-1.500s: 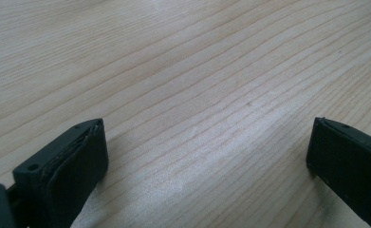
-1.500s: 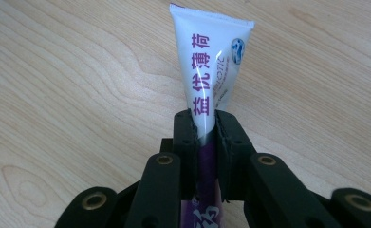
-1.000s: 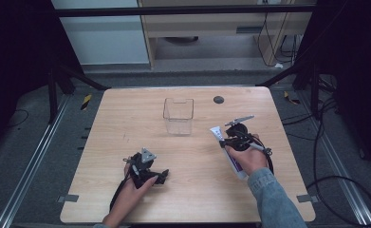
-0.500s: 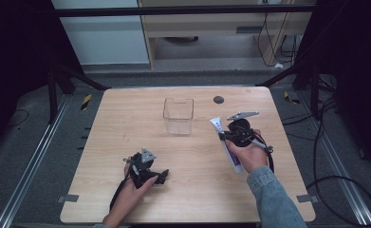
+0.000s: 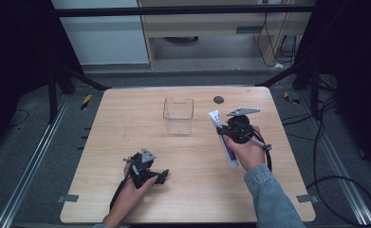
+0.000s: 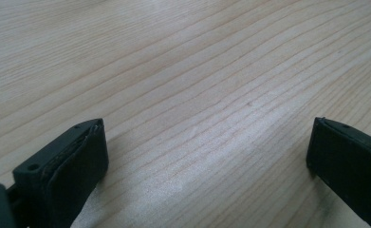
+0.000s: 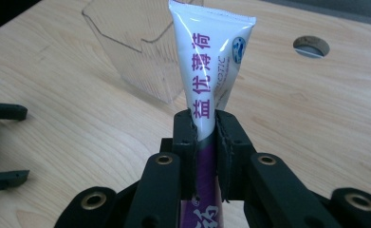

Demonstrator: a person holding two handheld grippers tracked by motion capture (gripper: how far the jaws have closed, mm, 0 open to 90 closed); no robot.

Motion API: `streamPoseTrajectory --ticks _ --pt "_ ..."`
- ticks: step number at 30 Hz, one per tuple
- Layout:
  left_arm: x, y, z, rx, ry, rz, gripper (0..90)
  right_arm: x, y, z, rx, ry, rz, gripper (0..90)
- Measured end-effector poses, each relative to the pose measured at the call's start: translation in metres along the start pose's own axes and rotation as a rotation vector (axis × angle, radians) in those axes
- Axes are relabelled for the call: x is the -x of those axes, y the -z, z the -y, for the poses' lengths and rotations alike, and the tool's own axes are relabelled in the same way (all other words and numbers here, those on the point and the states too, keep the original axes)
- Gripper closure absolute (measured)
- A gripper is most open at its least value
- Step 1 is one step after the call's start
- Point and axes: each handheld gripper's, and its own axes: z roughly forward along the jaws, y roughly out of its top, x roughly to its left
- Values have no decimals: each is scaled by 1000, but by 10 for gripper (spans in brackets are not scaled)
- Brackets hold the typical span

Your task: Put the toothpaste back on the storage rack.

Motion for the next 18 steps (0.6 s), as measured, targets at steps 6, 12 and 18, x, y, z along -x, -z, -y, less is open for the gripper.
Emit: streamPoseTrajectory --ticks 6,12,18 --pt "0 0 0 0 0 0 0 -2 0 -3 40 -12 -4 797" --pt "0 0 0 0 0 0 0 -7 1 -7 87 -10 -4 797" --pt "0 0 0 0 0 0 0 -10 0 -11 107 -4 -5 797"
